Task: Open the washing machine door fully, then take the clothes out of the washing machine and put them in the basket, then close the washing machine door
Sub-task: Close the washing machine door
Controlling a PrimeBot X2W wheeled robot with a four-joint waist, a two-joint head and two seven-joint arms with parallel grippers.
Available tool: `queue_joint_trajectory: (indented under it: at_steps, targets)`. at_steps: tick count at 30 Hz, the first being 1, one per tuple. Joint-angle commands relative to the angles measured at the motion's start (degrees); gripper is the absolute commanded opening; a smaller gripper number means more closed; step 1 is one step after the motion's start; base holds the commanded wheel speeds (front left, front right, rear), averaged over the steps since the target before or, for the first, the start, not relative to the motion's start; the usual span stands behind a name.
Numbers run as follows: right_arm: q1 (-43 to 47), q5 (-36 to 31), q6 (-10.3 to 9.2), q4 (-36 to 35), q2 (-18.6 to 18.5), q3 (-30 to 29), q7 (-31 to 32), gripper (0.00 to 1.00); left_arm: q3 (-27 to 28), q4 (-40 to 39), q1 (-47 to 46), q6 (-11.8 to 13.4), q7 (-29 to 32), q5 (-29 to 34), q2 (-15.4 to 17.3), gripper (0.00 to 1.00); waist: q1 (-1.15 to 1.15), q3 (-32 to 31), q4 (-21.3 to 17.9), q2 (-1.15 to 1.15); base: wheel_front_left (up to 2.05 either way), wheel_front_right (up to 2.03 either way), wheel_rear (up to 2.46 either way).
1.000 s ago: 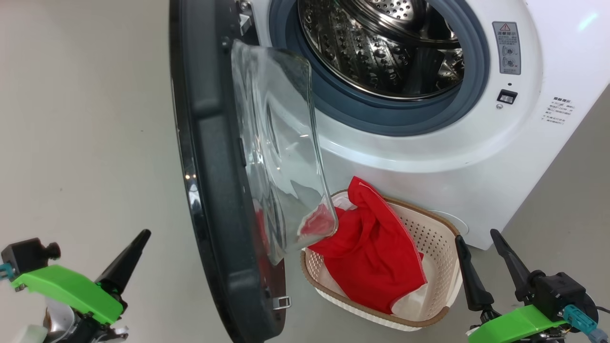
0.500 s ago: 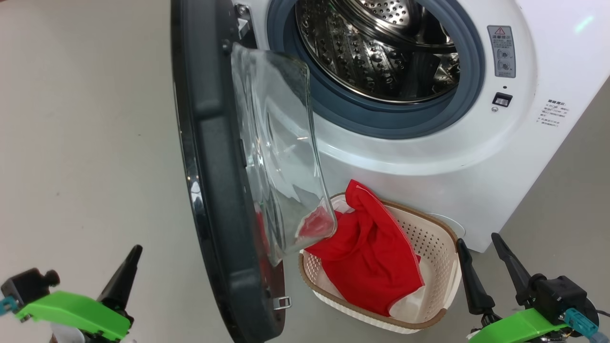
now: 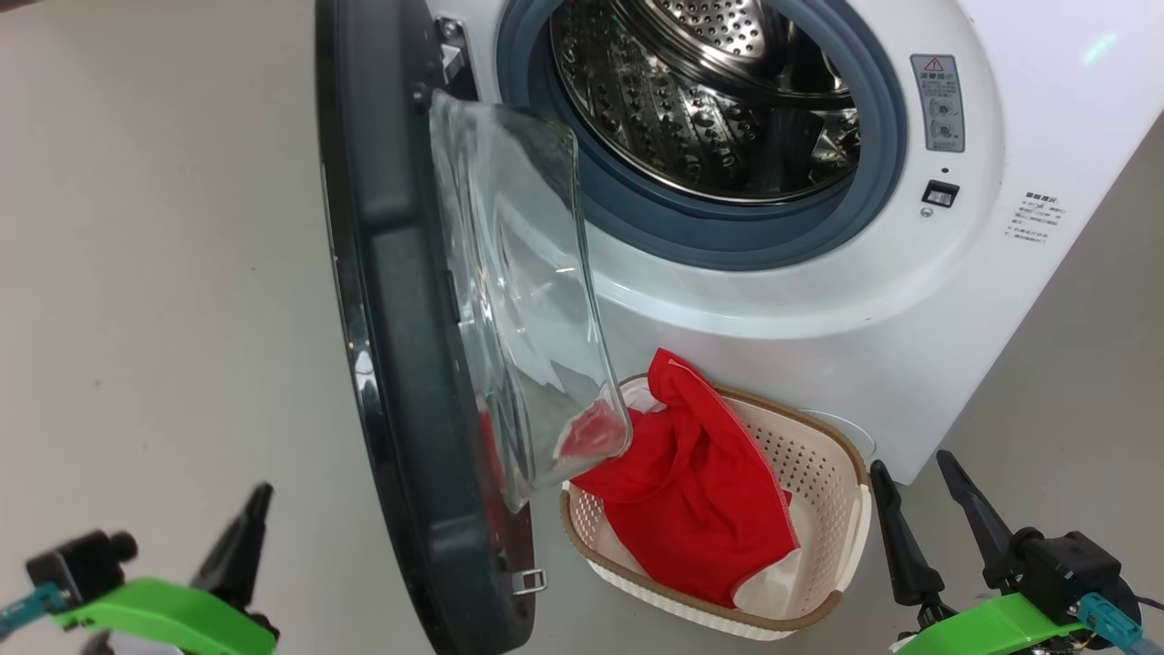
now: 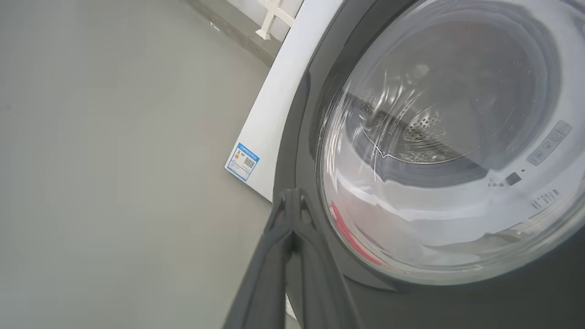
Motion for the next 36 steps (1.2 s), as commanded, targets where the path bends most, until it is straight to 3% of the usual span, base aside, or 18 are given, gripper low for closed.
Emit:
queue_joint_trajectory:
  at_steps: [1,3,4,17,25,36]
  targets:
    - [-0.32,0.24,0.36,-1.69,-0.07,1.15,-0.36,1.0,6.58,-0.87,-1.49,-0.33,-0.73,6.77,0.54,0.78,0.0,-0.11,-0.15,0.0,0.0,0.0,0.0]
    - [-0.19,0.24,0.36,-1.8,-0.07,1.12,-0.36,1.0,9.23,-1.33,-0.77,-0.33,-0.74,12.12,-0.76,0.98,0.0,-0.09,-0.24,0.0,0.0,0.0,0.0]
    - [-0.16,0.22,0.36,-1.87,-0.07,1.07,-0.36,1.0,10.87,-1.76,-0.35,-0.33,-0.74,14.41,-1.61,1.0,0.0,-0.04,-0.29,0.0,0.0,0.0,0.0]
    - [0.89,0.08,0.36,-3.91,-0.06,-0.22,-0.36,1.0,27.3,-10.05,5.0,-0.33,-0.76,46.29,-9.79,1.0,0.0,0.12,-1.22,0.0,0.0,0.0,0.0]
    - [1.82,0.37,0.36,-4.1,-0.04,-0.83,-0.36,1.0,31.19,-12.0,8.51,-0.33,-0.76,54.65,-13.67,1.0,0.0,-0.05,-1.88,0.0,0.0,0.0,0.0]
    - [1.55,0.62,0.36,-3.53,-0.03,-1.19,-0.36,1.0,32.89,-11.75,9.61,-0.33,-0.76,55.54,-15.44,1.0,0.0,0.29,-2.09,0.0,0.0,0.0,0.0]
